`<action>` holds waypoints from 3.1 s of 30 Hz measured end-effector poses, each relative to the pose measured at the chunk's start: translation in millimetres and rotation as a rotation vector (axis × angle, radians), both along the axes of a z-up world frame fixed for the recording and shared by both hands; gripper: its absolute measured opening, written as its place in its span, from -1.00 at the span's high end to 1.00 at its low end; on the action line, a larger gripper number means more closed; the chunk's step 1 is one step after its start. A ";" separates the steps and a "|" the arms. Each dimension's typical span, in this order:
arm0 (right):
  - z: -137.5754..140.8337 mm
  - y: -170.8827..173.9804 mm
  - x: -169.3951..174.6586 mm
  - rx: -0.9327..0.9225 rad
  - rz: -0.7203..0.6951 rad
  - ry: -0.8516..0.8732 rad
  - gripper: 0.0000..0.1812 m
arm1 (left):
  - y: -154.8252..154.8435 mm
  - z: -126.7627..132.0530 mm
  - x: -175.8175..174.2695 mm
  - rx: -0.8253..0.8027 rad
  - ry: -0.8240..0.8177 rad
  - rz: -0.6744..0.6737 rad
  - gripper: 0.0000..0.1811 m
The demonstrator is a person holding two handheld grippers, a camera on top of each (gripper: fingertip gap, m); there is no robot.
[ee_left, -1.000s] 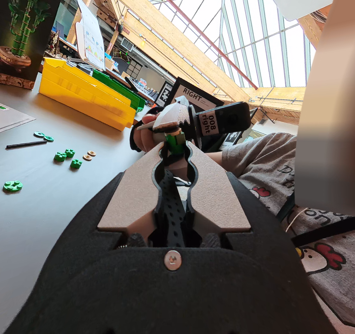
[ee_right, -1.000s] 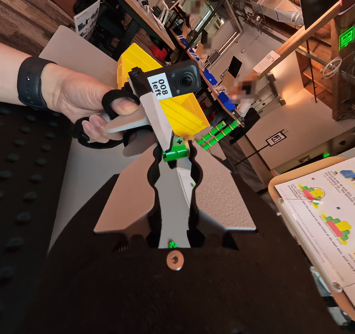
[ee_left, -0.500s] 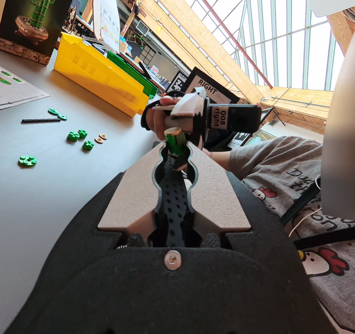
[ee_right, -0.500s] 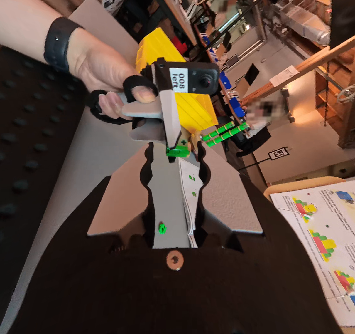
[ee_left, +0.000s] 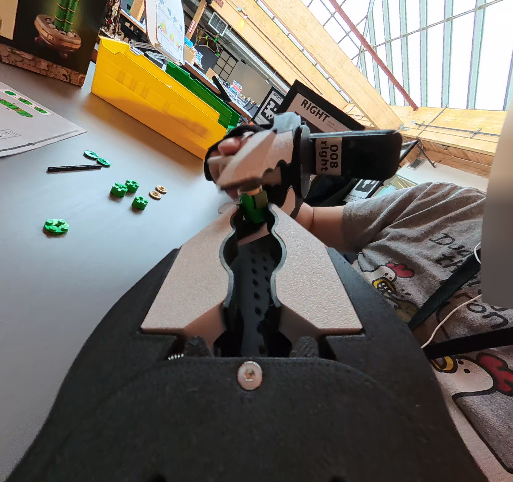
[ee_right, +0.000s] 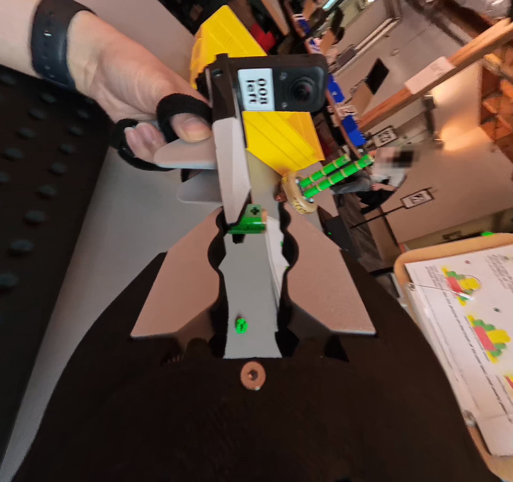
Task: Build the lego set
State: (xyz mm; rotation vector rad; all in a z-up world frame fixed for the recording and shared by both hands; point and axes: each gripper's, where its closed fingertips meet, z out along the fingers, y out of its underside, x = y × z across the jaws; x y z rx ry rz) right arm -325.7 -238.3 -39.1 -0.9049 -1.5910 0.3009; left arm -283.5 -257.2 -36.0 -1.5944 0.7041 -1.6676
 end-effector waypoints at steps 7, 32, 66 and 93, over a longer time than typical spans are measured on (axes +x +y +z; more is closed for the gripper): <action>-6.8 0.2 3.7 -0.034 -0.011 -0.016 0.73 | 2.4 -2.7 -1.0 0.007 0.020 0.023 0.84; -31.1 -30.5 52.7 -0.532 0.302 -0.579 0.83 | -12.0 -48.1 27.1 0.587 0.514 0.067 0.82; -101.7 100.8 -3.0 -0.412 0.190 -0.989 0.83 | -23.0 -63.2 33.6 0.442 0.486 -0.057 1.00; 18.6 157.4 68.0 -0.250 -0.137 -0.242 0.63 | -5.2 -60.5 24.7 0.382 0.474 0.024 0.93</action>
